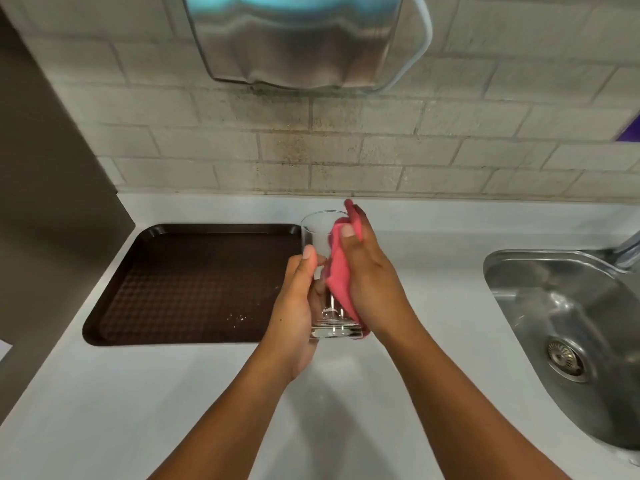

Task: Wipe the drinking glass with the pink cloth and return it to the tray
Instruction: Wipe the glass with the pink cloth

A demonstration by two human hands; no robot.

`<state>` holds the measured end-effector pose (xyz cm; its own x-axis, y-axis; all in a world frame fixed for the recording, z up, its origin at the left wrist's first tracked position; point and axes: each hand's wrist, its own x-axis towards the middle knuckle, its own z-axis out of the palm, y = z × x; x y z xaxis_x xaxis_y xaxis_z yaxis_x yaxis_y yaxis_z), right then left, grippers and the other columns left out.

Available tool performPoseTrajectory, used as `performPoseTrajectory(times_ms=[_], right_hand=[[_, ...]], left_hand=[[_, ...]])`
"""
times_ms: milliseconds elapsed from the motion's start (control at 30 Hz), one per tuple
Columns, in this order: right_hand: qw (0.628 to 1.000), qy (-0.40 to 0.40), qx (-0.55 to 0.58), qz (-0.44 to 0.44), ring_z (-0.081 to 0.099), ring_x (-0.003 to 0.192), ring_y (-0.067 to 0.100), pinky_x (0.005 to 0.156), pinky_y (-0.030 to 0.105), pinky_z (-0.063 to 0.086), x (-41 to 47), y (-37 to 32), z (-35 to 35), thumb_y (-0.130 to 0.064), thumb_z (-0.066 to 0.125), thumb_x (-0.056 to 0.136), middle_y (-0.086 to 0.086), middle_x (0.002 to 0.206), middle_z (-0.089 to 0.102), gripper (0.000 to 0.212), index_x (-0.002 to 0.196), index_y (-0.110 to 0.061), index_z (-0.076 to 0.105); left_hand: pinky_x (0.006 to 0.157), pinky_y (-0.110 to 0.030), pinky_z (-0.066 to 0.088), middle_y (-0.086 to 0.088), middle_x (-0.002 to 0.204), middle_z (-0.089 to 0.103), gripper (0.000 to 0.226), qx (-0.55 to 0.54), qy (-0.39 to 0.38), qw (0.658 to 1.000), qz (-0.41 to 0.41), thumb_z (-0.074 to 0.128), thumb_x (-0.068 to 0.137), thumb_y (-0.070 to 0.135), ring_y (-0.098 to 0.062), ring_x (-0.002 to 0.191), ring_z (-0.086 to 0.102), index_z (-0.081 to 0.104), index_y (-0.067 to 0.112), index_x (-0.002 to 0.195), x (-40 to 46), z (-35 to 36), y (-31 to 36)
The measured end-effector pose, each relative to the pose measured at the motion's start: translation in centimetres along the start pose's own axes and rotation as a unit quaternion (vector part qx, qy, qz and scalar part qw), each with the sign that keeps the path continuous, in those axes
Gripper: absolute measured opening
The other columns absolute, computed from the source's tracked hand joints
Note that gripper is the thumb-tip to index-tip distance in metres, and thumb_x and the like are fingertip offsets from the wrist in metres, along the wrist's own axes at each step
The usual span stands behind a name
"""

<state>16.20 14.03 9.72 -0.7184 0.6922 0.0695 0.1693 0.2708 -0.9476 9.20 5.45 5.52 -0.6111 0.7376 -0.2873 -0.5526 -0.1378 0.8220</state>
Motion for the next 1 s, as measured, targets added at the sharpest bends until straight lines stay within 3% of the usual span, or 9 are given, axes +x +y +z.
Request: performPoseTrajectory(times_ms=[67, 167, 267, 400, 533, 600, 667, 867, 1000], right_hand=[[0.998, 0.006, 0.052, 0.023, 0.063, 0.13, 0.02, 0.099, 0.031, 0.058, -1.0, 0.3, -0.1, -0.061, 0.03, 0.105, -0.009, 0.152, 0.054, 0.053, 0.156, -0.061, 0.02], [0.998, -0.005, 0.062, -0.014, 0.042, 0.149, 0.004, 0.121, 0.037, 0.042, -4.5, 1.3, 1.4, -0.063, 0.033, 0.102, -0.023, 0.167, 0.033, 0.061, 0.158, -0.061, 0.01], [0.996, 0.004, -0.046, -0.082, 0.0, 0.157, -0.011, 0.13, 0.022, 0.011, -6.6, 2.0, 3.0, -0.047, 0.028, 0.106, -0.031, 0.172, -0.002, 0.064, 0.164, -0.044, 0.0], [0.975, 0.019, -0.199, -0.099, -0.016, 0.157, -0.005, 0.128, 0.024, 0.002, -4.9, 1.8, 3.0, -0.049, 0.018, 0.107, -0.023, 0.172, -0.017, 0.062, 0.164, -0.041, -0.006], [0.989, 0.004, -0.124, -0.087, 0.007, 0.15, -0.017, 0.116, 0.005, 0.018, -0.5, 0.4, 0.8, -0.044, 0.028, 0.112, -0.018, 0.175, 0.002, 0.058, 0.165, -0.043, 0.005], [0.999, 0.002, 0.035, -0.022, 0.048, 0.143, 0.003, 0.115, 0.027, 0.044, 1.1, 0.4, -0.4, -0.047, 0.035, 0.109, -0.007, 0.165, 0.042, 0.051, 0.16, -0.041, 0.032], [0.972, -0.007, 0.222, 0.079, 0.071, 0.12, 0.027, 0.111, 0.054, 0.051, 1.6, 1.1, -1.2, -0.057, 0.04, 0.105, 0.008, 0.134, 0.072, 0.053, 0.143, -0.027, 0.06], [0.947, 0.085, 0.268, 0.154, 0.077, 0.107, 0.033, 0.102, 0.059, 0.056, 0.9, 2.7, -0.4, -0.07, 0.043, 0.094, 0.011, 0.118, 0.079, 0.062, 0.132, -0.027, 0.068], [0.951, 0.126, 0.238, 0.149, 0.075, 0.105, 0.027, 0.1, 0.053, 0.058, 0.8, 2.9, 0.1, -0.059, 0.036, 0.106, 0.006, 0.117, 0.076, 0.044, 0.132, -0.034, 0.061]], left_hand=[[0.101, -0.065, 0.058, -0.018, 0.113, 0.076, 0.067, 0.023, -0.004, 1.0, 0.016, 0.059, 0.09, 0.06, -0.04, 0.109, 0.075, 0.06, 0.008, 0.132, 0.0, 0.1, 0.3], [0.086, -0.046, 0.062, -0.017, 0.101, 0.073, 0.066, 0.06, 0.033, 0.997, 0.028, 0.057, 0.092, 0.065, -0.027, 0.088, 0.076, 0.064, 0.007, 0.125, 0.6, -0.1, 0.9], [0.106, -0.053, 0.058, -0.024, 0.121, 0.075, 0.071, 0.106, 0.053, 0.992, 0.035, 0.053, 0.096, 0.073, -0.038, 0.113, 0.075, 0.068, 0.011, 0.128, 1.2, -0.5, 1.0], [0.108, -0.046, 0.056, -0.018, 0.136, 0.073, 0.069, 0.082, 0.024, 0.996, 0.02, 0.061, 0.088, 0.075, -0.029, 0.124, 0.074, 0.068, 0.022, 0.131, 1.0, -0.2, 0.7], [0.105, -0.048, 0.057, -0.012, 0.132, 0.077, 0.06, 0.05, -0.017, 0.999, 0.008, 0.056, 0.094, 0.065, -0.027, 0.123, 0.075, 0.064, 0.02, 0.133, 0.5, 0.3, 0.3], [0.094, -0.048, 0.062, -0.013, 0.115, 0.08, 0.062, 0.039, -0.028, 0.999, 0.007, 0.055, 0.092, 0.059, -0.029, 0.107, 0.078, 0.062, 0.012, 0.13, 0.2, 0.4, 0.6], [0.089, -0.049, 0.065, -0.022, 0.118, 0.077, 0.068, 0.031, -0.044, 0.999, 0.002, 0.055, 0.093, 0.057, -0.032, 0.103, 0.076, 0.06, 0.006, 0.137, -0.1, 0.6, 0.9], [0.096, -0.056, 0.064, -0.013, 0.125, 0.076, 0.067, 0.161, -0.006, 0.987, -0.018, 0.054, 0.094, 0.074, -0.032, 0.106, 0.079, 0.065, 0.019, 0.132, 0.3, 0.6, 0.8], [0.094, -0.05, 0.066, -0.006, 0.104, 0.083, 0.056, 0.259, 0.071, 0.963, 0.029, 0.049, 0.099, 0.07, -0.025, 0.095, 0.082, 0.072, 0.021, 0.114, 0.3, 0.4, 0.5]])
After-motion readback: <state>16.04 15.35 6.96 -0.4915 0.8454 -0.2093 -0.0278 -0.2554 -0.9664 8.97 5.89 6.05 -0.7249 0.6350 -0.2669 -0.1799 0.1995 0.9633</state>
